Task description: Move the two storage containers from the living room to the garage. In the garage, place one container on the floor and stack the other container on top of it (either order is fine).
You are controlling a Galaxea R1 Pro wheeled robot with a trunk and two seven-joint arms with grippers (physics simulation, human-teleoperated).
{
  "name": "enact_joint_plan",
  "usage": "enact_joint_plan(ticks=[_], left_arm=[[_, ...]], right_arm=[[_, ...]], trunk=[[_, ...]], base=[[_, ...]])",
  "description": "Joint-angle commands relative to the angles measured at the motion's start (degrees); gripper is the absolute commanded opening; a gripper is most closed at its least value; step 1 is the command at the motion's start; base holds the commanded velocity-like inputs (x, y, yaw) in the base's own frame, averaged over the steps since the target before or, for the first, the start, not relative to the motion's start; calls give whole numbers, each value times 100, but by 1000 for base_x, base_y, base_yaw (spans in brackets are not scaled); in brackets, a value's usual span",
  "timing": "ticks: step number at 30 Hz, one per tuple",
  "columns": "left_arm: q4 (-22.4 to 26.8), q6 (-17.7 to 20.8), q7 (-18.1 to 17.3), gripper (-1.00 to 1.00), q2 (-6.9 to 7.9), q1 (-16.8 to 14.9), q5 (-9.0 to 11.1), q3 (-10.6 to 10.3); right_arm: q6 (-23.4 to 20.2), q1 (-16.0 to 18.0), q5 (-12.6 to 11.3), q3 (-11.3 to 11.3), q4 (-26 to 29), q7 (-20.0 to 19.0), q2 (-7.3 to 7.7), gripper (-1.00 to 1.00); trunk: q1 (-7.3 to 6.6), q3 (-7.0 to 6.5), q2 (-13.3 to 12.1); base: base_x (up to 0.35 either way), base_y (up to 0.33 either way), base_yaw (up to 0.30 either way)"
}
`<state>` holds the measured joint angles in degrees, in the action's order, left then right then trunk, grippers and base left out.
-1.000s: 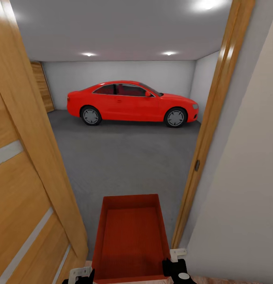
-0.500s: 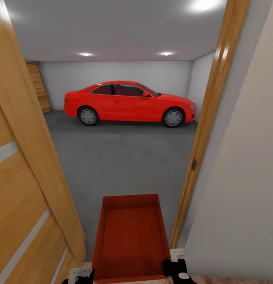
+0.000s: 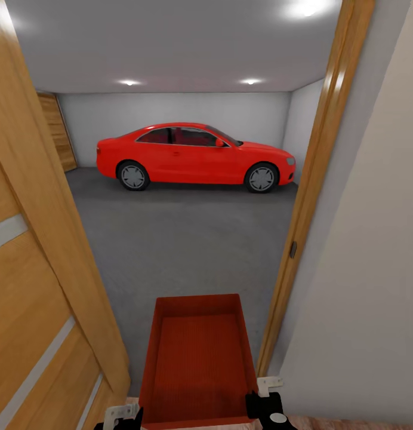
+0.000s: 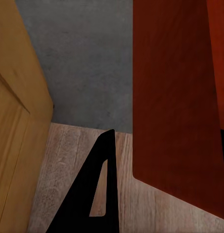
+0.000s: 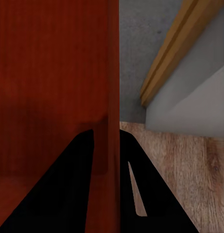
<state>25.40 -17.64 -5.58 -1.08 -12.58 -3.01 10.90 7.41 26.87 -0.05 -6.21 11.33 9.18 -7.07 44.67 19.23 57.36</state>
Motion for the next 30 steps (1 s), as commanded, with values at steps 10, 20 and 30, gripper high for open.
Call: enact_joint_plan(ticks=[10,20,30], left_arm=[[-9,-2,4,-100,66,1,3,105],[-7,-3,4,-100,66,1,3,105],[-9,-2,4,-100,66,1,3,105]], right_arm=[[15,11,40,269,46,48,4,-100],[15,11,42,269,45,49,4,-100],[15,11,43,269,45,49,-2,-100]], trunk=[[0,7,5],[0,7,5],[0,7,5]], base=[[94,52,0],[30,18,0],[1,0,0]])
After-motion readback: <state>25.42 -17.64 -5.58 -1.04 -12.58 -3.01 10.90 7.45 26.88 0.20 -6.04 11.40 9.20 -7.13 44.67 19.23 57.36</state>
